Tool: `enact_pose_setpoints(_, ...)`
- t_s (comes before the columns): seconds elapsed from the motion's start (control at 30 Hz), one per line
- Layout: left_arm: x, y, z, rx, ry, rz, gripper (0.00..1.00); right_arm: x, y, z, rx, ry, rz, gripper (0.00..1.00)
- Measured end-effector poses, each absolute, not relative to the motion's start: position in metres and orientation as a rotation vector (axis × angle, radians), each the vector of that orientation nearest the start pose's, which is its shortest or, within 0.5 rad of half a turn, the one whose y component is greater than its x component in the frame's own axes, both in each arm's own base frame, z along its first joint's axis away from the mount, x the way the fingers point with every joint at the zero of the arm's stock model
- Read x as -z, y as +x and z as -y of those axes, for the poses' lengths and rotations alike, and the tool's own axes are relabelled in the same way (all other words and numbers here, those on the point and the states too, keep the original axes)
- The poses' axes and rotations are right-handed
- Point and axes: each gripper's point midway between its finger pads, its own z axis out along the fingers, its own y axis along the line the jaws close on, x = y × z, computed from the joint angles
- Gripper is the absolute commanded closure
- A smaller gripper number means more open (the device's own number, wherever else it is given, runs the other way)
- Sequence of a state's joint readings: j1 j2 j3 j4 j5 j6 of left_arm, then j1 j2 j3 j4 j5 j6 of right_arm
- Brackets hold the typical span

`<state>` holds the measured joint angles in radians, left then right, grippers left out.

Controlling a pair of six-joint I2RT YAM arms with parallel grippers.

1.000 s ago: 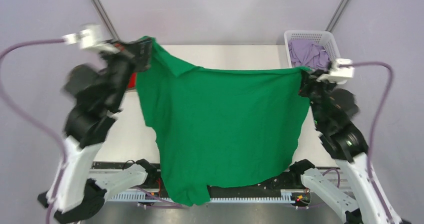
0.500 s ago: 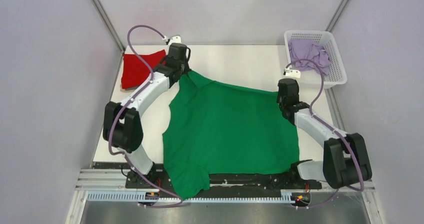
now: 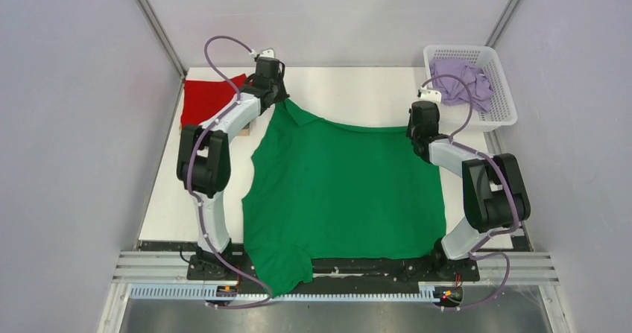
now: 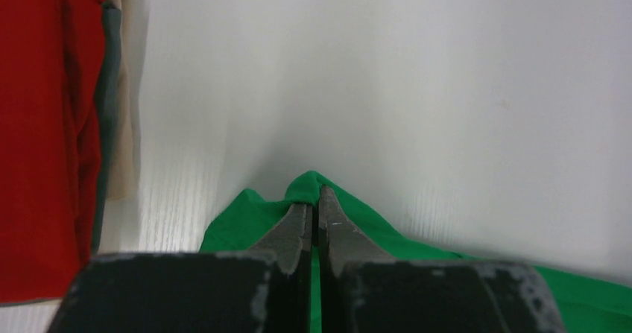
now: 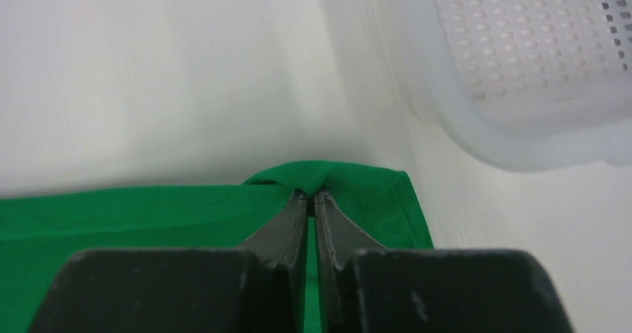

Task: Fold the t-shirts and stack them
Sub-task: Flatten out the tshirt

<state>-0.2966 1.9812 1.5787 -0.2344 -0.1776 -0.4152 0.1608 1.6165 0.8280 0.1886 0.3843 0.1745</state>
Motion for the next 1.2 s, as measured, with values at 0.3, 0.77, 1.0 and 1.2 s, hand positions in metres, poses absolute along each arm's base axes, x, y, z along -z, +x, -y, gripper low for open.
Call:
enact_pose_setpoints(0.3,-0.133,0.589,0.161,0.195,-0.235,-2.198,0.0,-0.094,0.464,-0.003,0.297,0.234,-2.079,0.42)
enact_pose_setpoints(0.77,-0.116,0.525,0.165,0.295,-0.259,-2.344,0.0,-0.118,0.45,-0.035,0.08,0.111,-2.052,0.02)
enact_pose_setpoints(1.0,-0.091,0.494,0.19,0.47,-0.288,-2.435,0.0,-0.088,0.427,-0.064,0.011,0.029,-2.137,0.02)
enact_pose_setpoints(1.2,-0.078,0.497,0.211,0.572,-0.303,-2.443,0.0,-0.068,0.417,-0.07,-0.004,0.007,-2.19,0.02)
